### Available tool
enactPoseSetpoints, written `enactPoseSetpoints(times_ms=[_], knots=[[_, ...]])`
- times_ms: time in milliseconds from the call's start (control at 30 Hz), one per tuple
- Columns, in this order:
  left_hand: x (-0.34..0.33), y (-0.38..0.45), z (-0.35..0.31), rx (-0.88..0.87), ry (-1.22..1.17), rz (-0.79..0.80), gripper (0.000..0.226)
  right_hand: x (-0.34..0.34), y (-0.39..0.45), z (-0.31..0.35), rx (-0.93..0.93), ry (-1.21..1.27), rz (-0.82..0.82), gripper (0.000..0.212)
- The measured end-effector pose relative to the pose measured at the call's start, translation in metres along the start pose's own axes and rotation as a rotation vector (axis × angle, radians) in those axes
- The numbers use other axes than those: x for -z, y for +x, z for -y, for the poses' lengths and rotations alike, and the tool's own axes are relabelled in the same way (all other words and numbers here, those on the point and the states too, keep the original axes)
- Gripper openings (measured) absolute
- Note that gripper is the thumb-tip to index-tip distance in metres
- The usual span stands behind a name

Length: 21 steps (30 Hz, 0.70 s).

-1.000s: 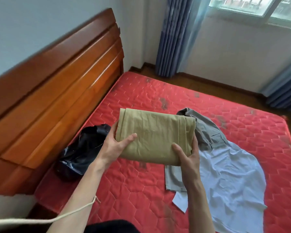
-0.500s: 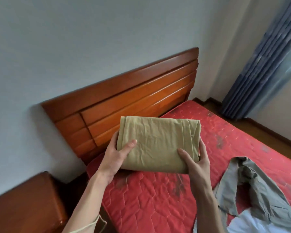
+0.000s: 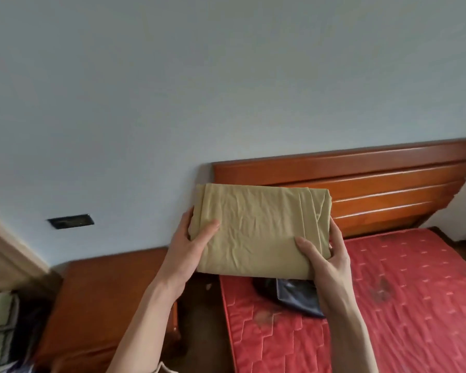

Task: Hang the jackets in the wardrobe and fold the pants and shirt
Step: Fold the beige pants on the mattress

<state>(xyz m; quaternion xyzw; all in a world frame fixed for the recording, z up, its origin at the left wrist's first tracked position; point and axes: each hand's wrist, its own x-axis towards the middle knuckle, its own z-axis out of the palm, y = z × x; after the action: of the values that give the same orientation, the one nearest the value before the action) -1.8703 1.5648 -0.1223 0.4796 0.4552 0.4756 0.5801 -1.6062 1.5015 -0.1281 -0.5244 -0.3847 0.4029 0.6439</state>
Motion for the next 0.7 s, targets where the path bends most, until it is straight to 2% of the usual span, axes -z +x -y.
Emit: enactPoseSetpoints(times_ms=[367,700], knots=[[0.193,-0.026,-0.017,-0.032,-0.025,-0.359,0.046,-0.210,0.005,-0.043,-0.056,0.068,0.318,0.080],[0.307,-0.078,-0.018,-0.036,-0.042,-0.756,0.038,-0.366,0.002,-0.074,-0.139,0.038,0.620,0.076]])
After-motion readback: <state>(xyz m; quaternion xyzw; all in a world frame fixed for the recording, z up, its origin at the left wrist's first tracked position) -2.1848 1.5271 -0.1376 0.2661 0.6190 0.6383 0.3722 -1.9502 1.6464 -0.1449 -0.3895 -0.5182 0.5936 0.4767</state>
